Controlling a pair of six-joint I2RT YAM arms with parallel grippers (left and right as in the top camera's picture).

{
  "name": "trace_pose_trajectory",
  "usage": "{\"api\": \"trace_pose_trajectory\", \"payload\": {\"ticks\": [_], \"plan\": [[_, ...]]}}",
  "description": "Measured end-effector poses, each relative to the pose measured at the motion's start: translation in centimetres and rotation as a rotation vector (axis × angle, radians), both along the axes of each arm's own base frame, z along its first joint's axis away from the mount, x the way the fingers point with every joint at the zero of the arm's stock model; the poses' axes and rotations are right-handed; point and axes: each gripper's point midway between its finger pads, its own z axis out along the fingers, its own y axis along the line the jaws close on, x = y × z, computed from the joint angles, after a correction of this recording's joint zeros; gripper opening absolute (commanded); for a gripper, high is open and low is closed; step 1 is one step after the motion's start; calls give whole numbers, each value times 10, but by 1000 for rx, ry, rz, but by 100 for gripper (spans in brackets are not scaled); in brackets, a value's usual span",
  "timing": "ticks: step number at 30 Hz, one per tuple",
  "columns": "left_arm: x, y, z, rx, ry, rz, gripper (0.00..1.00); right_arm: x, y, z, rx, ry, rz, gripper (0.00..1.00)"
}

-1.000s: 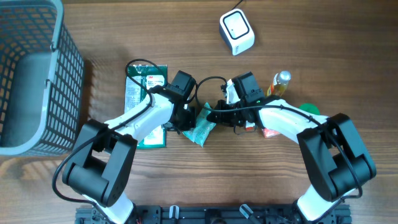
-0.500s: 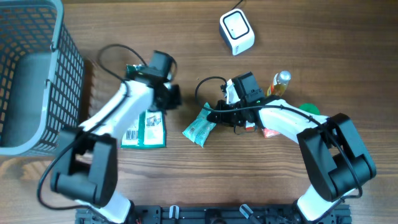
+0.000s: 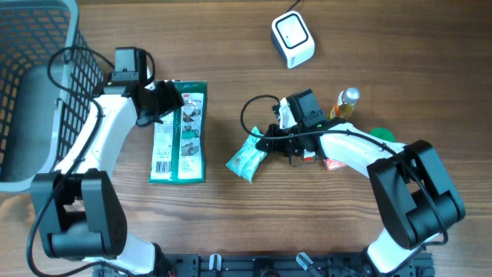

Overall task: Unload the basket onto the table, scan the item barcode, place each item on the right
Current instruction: 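Open the left gripper and withdraw it left toward the basket, then lift the light-green bag with the right gripper up toward the white scanner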

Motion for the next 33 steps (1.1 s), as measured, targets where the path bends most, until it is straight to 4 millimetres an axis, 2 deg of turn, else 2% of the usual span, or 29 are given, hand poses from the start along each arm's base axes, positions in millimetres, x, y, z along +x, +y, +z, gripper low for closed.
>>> {"api": "trace_pose_trajectory", "payload": {"ticks": [2, 15, 18, 20, 23, 24, 27, 31, 33], "plan": [[-7, 2, -2, 1, 29, 5, 100, 0, 0, 0, 0, 0, 0, 4], [-7, 1, -3, 1, 30, 4, 100, -2, -2, 1, -17, -6, 34, 4], [-7, 1, -2, 1, 29, 4, 100, -6, -8, 10, -86, 26, 67, 4], [-7, 1, -2, 1, 29, 4, 100, -3, -13, 28, -153, 34, 97, 4], [-7, 1, -2, 0, 29, 4, 100, 18, -15, 73, -224, -40, 148, 4], [-7, 1, -2, 1, 29, 4, 100, 38, -14, 114, -256, -137, 177, 4], [-7, 1, -2, 1, 29, 4, 100, 63, -17, 180, -306, -320, 216, 4], [-6, 1, -2, 1, 28, 4, 100, 91, -26, 254, -386, -619, 256, 4], [-6, 1, -2, 1, 28, 4, 100, 99, -30, 269, -434, -717, 281, 4]]}}
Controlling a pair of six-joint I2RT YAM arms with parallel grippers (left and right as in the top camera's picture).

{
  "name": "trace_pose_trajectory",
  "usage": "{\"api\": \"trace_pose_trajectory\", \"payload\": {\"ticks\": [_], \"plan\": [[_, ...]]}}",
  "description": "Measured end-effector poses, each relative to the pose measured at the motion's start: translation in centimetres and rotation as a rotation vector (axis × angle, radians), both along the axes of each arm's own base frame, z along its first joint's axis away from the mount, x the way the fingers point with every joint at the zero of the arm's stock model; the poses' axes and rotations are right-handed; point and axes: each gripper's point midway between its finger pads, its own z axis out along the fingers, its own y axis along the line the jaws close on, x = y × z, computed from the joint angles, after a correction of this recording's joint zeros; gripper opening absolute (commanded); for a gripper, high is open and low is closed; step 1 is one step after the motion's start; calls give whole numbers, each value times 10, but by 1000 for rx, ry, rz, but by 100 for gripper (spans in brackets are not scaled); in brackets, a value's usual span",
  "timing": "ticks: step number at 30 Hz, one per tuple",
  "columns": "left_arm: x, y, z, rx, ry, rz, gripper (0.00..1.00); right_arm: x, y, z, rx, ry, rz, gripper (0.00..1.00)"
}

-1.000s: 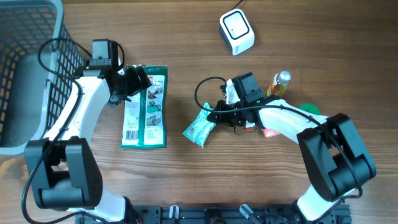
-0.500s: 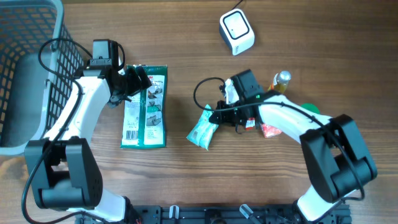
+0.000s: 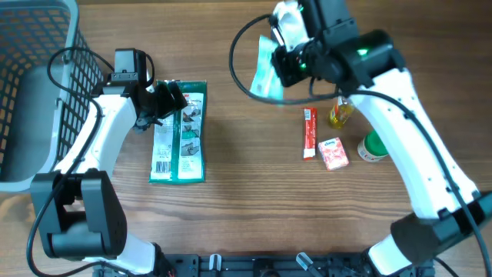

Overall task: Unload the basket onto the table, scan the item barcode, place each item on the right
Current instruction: 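Lift the light-green bag with the right gripper up toward the white scanner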

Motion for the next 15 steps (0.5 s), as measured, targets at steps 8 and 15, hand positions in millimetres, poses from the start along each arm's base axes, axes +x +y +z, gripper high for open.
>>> {"api": "trace_pose_trajectory", "payload": {"ticks": [8, 15], "plan": [[0, 0, 0, 0, 0, 0, 100, 71, -15, 11, -223, -311, -31, 4], [0, 0, 0, 0, 0, 0, 100, 132, -19, -18, -423, -458, -62, 4]]}}
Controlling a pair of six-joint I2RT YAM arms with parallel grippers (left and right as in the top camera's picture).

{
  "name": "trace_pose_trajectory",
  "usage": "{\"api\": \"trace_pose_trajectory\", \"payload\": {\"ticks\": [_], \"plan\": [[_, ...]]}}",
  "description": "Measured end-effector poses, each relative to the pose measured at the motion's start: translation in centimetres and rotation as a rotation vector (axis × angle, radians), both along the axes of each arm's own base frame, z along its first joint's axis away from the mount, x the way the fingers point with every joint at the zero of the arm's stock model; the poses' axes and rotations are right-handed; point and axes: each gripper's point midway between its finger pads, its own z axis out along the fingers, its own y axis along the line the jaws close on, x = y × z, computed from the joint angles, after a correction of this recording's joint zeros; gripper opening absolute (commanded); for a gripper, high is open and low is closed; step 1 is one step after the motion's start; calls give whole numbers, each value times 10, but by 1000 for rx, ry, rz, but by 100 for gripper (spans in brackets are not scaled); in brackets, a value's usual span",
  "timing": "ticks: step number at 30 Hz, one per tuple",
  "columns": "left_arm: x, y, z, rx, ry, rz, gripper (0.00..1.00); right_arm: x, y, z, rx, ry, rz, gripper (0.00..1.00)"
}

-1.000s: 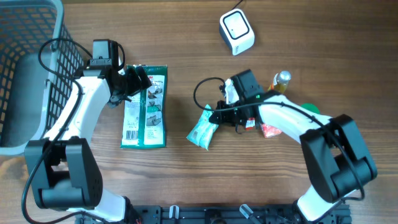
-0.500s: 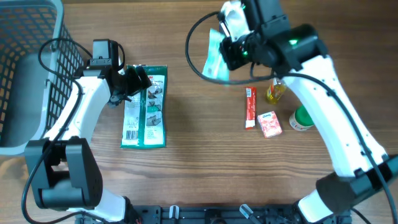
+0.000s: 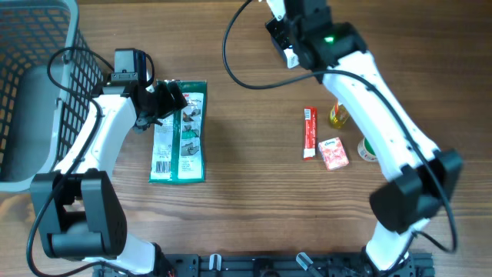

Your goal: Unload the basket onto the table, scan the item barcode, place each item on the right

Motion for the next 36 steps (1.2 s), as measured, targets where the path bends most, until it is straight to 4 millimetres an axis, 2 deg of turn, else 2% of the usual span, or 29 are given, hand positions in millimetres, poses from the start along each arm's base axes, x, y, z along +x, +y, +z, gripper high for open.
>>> {"api": "trace_pose_trajectory", "payload": {"ticks": [3, 7, 12, 20, 28, 33, 36], "plan": [[0, 0, 0, 0, 1, 0, 100, 25, -6, -23, -101, -42, -46, 5], [0, 0, 0, 0, 0, 0, 100, 47, -15, -48, -220, -81, -106, 4], [0, 0, 0, 0, 1, 0, 100, 61, -19, -67, -308, -104, -136, 4], [0, 0, 0, 0, 1, 0, 100, 58, -2, -90, -347, -84, -109, 4], [0, 0, 0, 0, 1, 0, 100, 47, 23, -94, -354, -77, -62, 4], [0, 0, 0, 0, 1, 0, 100, 38, 26, -106, -377, -26, -40, 4], [0, 0, 0, 0, 1, 0, 100, 40, 22, -102, -385, -43, -73, 4]]}}
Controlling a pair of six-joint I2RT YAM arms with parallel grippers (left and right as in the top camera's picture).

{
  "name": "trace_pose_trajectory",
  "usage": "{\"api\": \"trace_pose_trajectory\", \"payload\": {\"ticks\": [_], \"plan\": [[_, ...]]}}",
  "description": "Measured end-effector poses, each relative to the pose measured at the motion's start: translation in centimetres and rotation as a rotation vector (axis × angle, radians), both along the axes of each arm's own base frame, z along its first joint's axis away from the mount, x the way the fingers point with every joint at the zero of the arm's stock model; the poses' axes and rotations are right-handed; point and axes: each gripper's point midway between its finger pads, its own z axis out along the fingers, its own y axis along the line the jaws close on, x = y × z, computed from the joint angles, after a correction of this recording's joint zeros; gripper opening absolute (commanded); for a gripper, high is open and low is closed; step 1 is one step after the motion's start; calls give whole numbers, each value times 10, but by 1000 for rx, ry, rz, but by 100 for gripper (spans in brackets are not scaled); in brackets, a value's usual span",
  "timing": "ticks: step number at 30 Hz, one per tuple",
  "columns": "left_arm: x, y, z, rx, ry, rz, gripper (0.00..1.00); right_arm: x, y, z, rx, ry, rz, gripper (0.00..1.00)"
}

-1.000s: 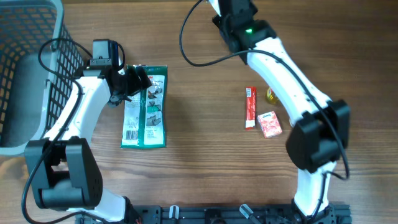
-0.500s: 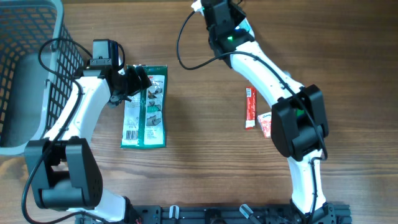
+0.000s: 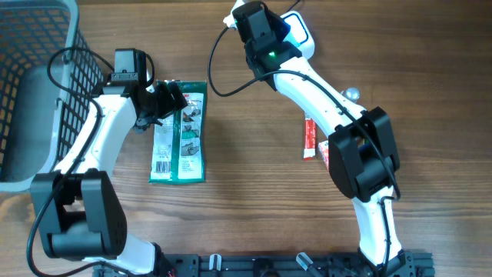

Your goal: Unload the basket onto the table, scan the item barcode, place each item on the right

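Note:
The white barcode scanner (image 3: pixel 298 35) sits at the far edge of the table. My right gripper (image 3: pixel 247 19) is raised just left of it. From above its fingers are hidden under the wrist, and the light-blue pouch does not show. A green package (image 3: pixel 179 132) lies flat left of centre, with a barcode on its lower left corner. My left gripper (image 3: pixel 163 101) hovers at that package's top edge with its fingers spread.
A grey wire basket (image 3: pixel 31 85) fills the left side. A red stick pack (image 3: pixel 309 132) and a pink box (image 3: pixel 324 152) lie partly under the right arm. A bottle cap (image 3: pixel 352 94) shows beside the forearm.
My right gripper has moved left, from over the scanner to just left of it, uncovering the scanner. The white piece seen under the wrist no longer shows. The left arm is unchanged.
My right gripper was down at the light-blue pouch mid-table. Then it held the pouch up near the far edge by the scanner. Then it stood over the scanner, and now it is left of it. The left gripper stayed at the green package's top.

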Motion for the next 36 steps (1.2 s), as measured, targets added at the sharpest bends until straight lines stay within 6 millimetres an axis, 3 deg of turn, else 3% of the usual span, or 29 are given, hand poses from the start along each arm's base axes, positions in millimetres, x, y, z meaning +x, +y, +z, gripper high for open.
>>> {"api": "trace_pose_trajectory", "payload": {"ticks": [7, 15, 22, 32, 36], "plan": [[0, 0, 0, 0, 0, 0, 100, 14, -16, 27, -155, -108, -38, 4], [0, 0, 0, 0, 0, 0, 100, 19, -29, 25, -210, -95, -45, 4], [0, 0, 0, 0, 0, 0, 100, 27, -41, 4, -174, -70, -68, 4], [0, 0, 0, 0, 0, 0, 100, 9, -33, -38, -48, 75, -48, 4], [0, 0, 0, 0, 0, 0, 100, 6, -28, -44, 46, 87, -65, 4]]}}
